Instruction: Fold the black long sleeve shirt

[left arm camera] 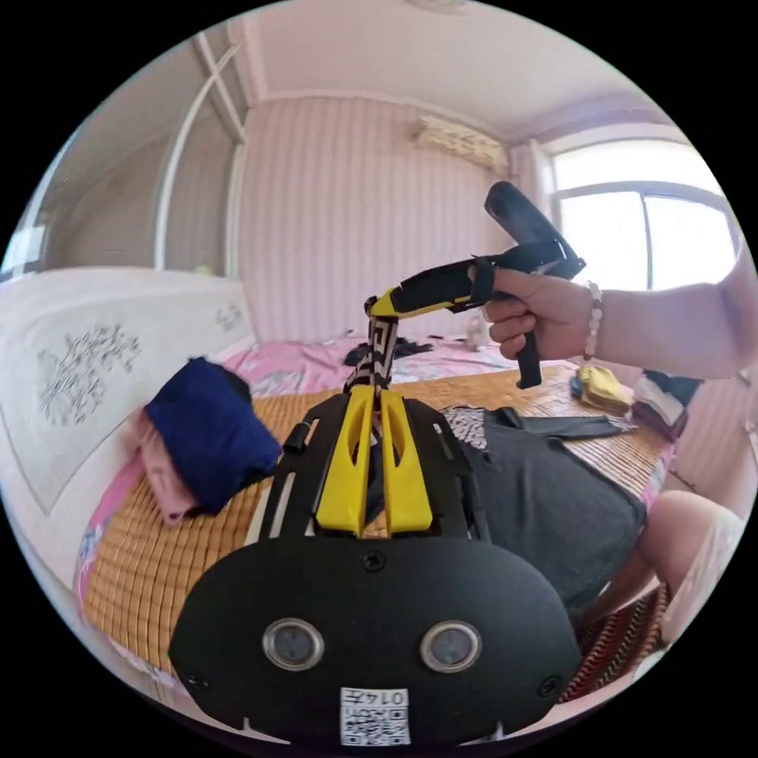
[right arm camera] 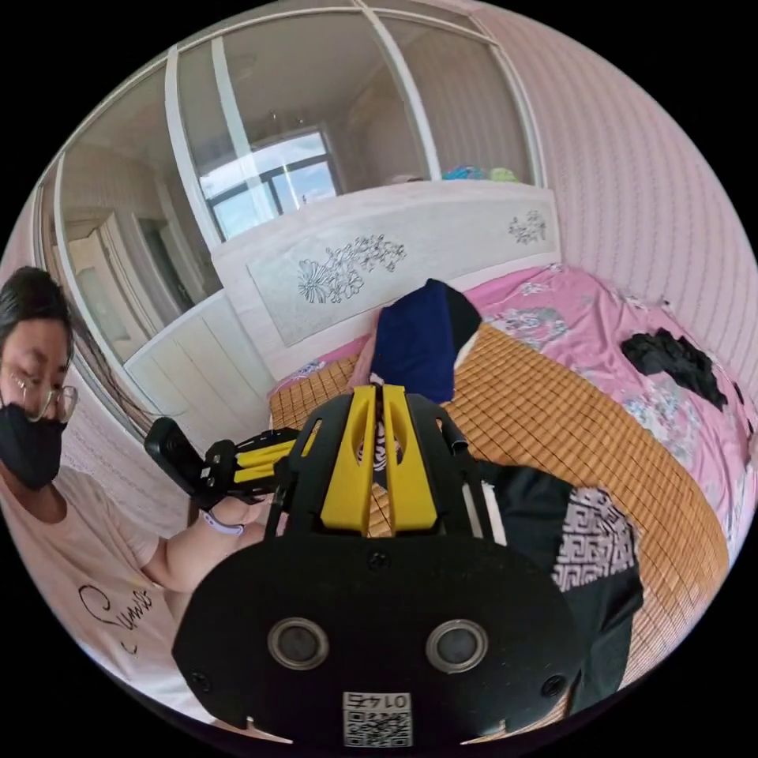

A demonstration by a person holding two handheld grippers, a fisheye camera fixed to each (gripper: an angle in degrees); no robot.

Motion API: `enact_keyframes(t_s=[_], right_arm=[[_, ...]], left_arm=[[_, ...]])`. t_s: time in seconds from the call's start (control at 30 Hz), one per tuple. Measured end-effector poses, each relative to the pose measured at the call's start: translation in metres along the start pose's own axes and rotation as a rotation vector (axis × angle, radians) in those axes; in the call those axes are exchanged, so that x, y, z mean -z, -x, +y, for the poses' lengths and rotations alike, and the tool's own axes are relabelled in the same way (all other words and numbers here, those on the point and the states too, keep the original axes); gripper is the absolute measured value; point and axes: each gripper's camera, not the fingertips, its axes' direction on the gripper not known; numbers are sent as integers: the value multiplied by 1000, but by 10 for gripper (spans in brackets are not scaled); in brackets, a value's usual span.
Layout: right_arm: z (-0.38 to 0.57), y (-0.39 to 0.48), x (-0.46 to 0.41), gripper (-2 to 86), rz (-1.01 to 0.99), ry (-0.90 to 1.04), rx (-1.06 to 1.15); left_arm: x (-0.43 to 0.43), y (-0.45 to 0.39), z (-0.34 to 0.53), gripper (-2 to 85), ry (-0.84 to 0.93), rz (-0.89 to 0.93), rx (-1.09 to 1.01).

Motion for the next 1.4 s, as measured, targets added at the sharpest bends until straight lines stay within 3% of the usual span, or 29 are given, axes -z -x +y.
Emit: enact_keyframes(t_s=[0.1,0.2,0.37,0.57,0.7,1.03,1.4], right_arm=[[77,-14,108,11,158,-41,-83],[174,-32,167,32,272,-5,-318],[322,-72,182,77,338,196,-673],[355,-97,182,83,325,182,-696],[358,-115,183,85,385,210,-649],[388,-145,187,75,412,281,-653],[409,-172,228,23,327,307,-692]], left_arm=[[-18,-94,-40,-8,-68,271,-119],[-40,-188,-56,-5,-27,518,-181],[-103,-293,-27,9,251,703,-230],[-172,-329,-15,30,506,697,-195],[-205,-368,-23,41,568,698,-224],[-320,-540,-35,70,789,743,-396],[-346,-594,-65,49,777,783,-453]])
